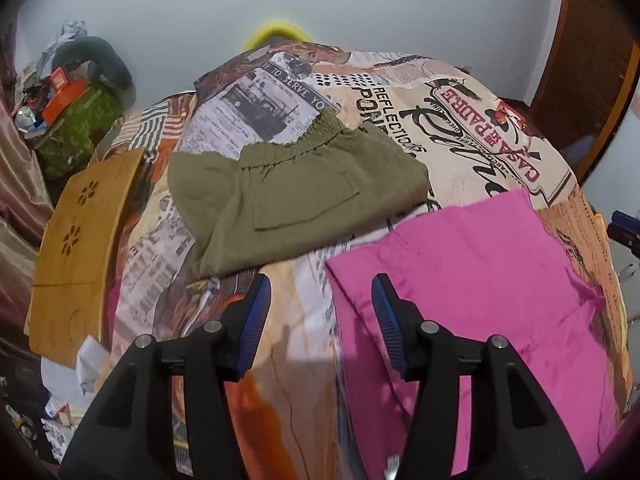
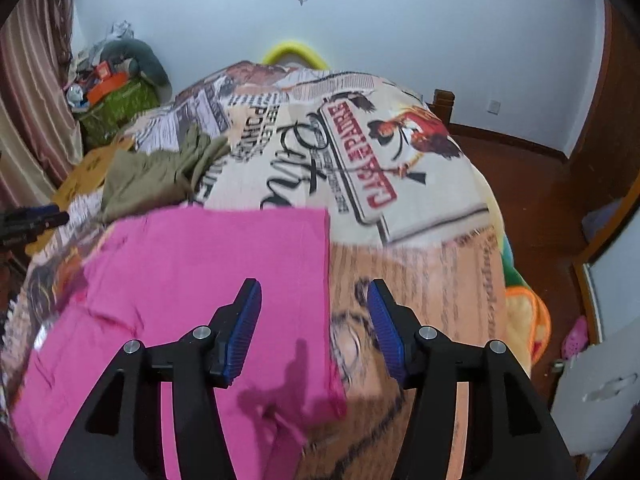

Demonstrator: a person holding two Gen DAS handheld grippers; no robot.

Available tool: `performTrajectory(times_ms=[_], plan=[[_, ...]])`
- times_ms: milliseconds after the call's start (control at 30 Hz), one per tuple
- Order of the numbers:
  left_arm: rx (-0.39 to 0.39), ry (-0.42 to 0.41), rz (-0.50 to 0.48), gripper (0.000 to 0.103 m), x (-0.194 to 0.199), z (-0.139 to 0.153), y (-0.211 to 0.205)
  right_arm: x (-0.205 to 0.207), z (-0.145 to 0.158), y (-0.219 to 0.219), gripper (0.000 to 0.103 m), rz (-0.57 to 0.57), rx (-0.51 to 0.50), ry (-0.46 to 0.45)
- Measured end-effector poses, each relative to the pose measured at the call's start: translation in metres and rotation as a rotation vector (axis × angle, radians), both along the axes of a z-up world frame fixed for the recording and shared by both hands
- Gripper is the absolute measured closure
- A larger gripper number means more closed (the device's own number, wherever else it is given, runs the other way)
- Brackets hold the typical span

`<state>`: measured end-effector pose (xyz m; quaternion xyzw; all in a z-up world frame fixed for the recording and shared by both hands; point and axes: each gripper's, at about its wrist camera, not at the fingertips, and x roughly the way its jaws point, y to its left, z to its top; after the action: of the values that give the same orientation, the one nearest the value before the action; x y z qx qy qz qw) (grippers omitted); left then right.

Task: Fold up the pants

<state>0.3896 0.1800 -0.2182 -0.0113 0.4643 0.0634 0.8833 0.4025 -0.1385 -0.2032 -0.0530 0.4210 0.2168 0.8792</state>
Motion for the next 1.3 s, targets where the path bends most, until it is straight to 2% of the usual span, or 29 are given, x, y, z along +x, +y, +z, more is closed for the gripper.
performTrajectory(times_ms=[200, 333, 567, 700, 833, 933, 1067, 1100, 1133, 1300], plan=[[0.014, 0.040, -0.022, 0.049, 0.027, -0.028, -0.002, 0.033, -0.012, 0.016, 0.052, 0.010, -0.019, 0.008], [0.015, 0.065, -0.050, 0.049, 0.040, -0.048, -0.003, 0.058, -0.032, 0.028, 0.052, 0.033, -0.023, 0.037], [-0.046, 0.125, -0.063, 0.049, 0.050, -0.090, 0.010, 0.096, -0.065, 0.038, 0.052, 0.040, 0.005, 0.103], [-0.087, 0.118, -0.064, 0.049, 0.054, -0.097, 0.015, 0.108, -0.076, 0.045, 0.052, 0.062, -0.014, 0.097], [-0.092, 0.120, -0.080, 0.050, 0.059, -0.099, 0.016, 0.114, -0.086, 0.055, 0.053, 0.103, -0.051, 0.095], [-0.108, 0.119, -0.085, 0.056, 0.062, -0.099, 0.016, 0.114, -0.086, 0.056, 0.059, 0.120, -0.038, 0.080], [-0.112, 0.109, -0.109, 0.075, 0.063, -0.099, 0.010, 0.115, -0.087, 0.057, 0.070, 0.125, -0.025, 0.075], [-0.091, 0.104, -0.113, 0.077, 0.062, -0.098, 0.006, 0.115, -0.087, 0.058, 0.077, 0.129, -0.020, 0.076], [-0.072, 0.103, -0.116, 0.078, 0.062, -0.098, 0.003, 0.114, -0.087, 0.058, 0.081, 0.134, -0.013, 0.077], [-0.010, 0.101, -0.112, 0.093, 0.060, -0.094, -0.004, 0.110, -0.085, 0.061, 0.094, 0.136, -0.020, 0.057]])
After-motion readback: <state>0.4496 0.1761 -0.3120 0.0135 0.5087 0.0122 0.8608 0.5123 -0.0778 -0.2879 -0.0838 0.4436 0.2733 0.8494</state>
